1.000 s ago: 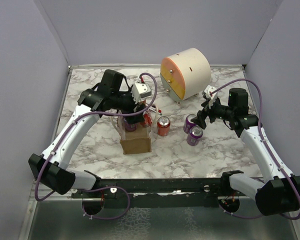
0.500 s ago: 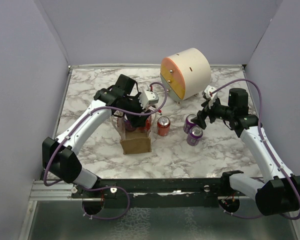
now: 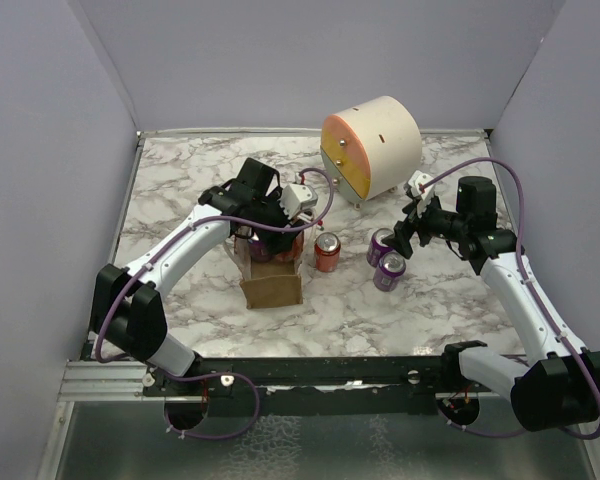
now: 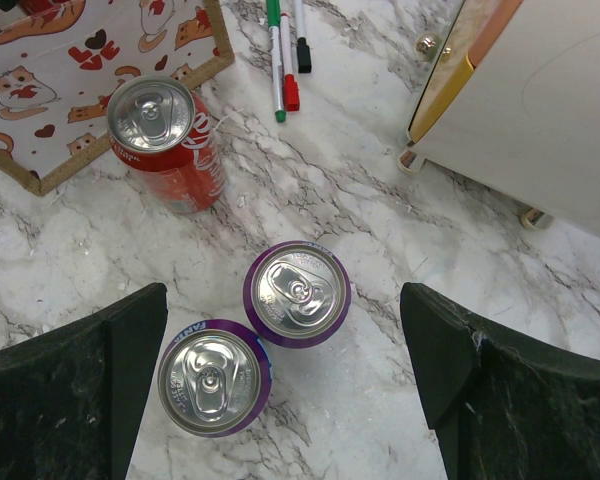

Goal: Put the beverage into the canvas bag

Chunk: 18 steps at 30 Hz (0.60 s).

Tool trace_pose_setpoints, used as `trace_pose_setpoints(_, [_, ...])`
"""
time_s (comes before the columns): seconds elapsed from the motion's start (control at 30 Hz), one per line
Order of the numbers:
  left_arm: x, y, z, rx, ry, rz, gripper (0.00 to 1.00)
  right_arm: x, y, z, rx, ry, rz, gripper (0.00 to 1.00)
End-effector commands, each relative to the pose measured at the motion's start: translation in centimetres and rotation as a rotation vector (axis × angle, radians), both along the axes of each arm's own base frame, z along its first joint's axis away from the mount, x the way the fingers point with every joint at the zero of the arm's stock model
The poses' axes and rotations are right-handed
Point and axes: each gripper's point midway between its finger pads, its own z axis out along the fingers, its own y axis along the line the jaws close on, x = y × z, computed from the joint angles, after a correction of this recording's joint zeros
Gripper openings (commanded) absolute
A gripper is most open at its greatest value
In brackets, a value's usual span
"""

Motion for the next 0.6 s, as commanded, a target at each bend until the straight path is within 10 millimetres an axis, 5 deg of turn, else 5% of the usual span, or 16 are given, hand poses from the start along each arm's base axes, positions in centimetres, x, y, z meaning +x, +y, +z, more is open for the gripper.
trace_pose_setpoints(0.0, [2.4,-1.3,2.0,-0.061,-0.104,0.035,0.00,0.3,0.0,0.0,-0.011,-0.025,0.001,0.99])
trace_pose_setpoints(0.27, [3.0,-1.2,1.7,-0.058,-0.111,0.065,0.00,0.2,0.1,0.2,-0.005,-0.027,0.007,0.99])
trace_pose_setpoints(0.57, [0.3,-1.0,3.5,-0.077,-0.113,-0.049,0.00,-2.0,3.0,2.0,0.129,0.006,0.186,1.00])
